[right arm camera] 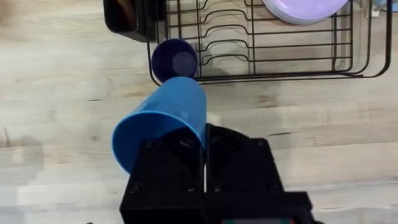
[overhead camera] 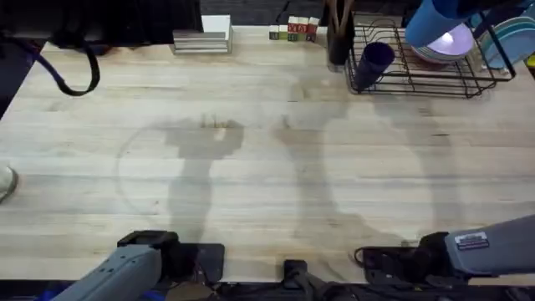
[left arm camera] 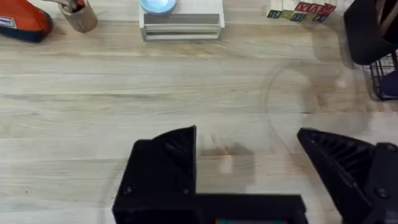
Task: Pick up the cup on the table and put them onto the rack.
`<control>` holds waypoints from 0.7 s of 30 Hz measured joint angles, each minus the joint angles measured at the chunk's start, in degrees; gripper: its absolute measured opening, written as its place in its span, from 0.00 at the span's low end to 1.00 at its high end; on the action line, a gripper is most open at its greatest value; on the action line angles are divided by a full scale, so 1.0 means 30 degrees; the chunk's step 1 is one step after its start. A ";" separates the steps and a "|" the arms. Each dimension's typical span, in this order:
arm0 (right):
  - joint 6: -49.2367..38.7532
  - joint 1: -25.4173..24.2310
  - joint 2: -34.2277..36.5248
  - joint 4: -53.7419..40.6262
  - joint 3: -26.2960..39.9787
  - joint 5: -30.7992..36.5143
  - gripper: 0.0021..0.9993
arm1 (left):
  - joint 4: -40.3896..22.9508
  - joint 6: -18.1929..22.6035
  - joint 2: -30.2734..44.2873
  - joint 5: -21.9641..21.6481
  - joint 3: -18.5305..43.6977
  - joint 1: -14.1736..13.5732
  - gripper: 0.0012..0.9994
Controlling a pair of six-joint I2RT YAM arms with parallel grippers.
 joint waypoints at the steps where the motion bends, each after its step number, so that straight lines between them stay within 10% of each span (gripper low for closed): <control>1: -0.0037 -0.0013 0.0000 0.0081 0.0000 0.0000 0.03 | 0.0006 0.0000 0.0005 0.0000 0.0000 0.0000 0.99; 21: -0.0408 -0.0008 0.2689 0.1728 -0.0007 -0.0117 0.03 | 0.0000 0.0000 0.0000 0.0000 0.0000 0.0000 0.99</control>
